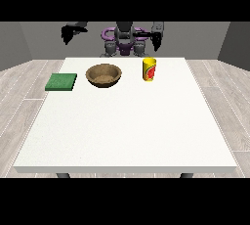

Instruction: Pick the cup and pour the ball into the bowl, then pick the bowl and place it on the pad

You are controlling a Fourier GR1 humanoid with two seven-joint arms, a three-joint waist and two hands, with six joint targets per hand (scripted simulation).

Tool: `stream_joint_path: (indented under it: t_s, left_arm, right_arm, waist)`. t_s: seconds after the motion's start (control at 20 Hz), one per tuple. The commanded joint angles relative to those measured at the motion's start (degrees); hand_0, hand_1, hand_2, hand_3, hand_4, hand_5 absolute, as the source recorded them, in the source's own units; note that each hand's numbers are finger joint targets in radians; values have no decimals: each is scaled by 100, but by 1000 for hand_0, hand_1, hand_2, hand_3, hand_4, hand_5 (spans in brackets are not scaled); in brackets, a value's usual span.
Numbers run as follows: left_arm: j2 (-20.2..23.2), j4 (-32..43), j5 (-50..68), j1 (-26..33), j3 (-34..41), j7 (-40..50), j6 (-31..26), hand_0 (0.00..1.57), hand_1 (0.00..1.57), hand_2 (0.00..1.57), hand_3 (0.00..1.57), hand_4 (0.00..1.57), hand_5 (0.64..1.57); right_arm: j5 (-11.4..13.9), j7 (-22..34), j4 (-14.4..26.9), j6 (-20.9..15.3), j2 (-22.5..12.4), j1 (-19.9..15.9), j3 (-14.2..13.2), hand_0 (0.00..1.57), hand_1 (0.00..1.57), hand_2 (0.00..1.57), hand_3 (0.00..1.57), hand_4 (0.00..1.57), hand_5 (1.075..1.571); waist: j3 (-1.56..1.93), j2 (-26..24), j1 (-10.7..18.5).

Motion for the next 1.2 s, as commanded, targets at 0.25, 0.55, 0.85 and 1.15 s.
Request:
stream_joint_path:
  t_s: [0.25,0.55,0.85,1.15]
  left_arm:
    - [212,1896,118,-1140,928,-1220,-64,0,0,0,0,0,1456]
    - [335,3059,229,-1496,1334,-1849,-125,0,0,0,0,0,1470]
    - [14,3915,-134,-1835,1334,-2333,630,758,758,0,0,0,1453]
    - [-6,4754,-269,-1998,1330,-3207,1485,1315,1315,1571,1571,1185,1554]
  right_arm:
    - [-47,-657,603,444,-259,-449,-286,0,0,0,0,262,1571]
    - [43,-758,803,631,-341,-396,-308,0,0,0,0,241,1570]
    - [-408,-727,1088,1081,-796,-667,-720,0,0,0,0,271,1567]
    - [-600,-535,996,1170,-906,-719,-819,0,0,0,0,243,1570]
  waist:
    - [-2,526,-247]
    - [-3,507,-336]
    - [-2,785,-555]
    - [-5,996,-725]
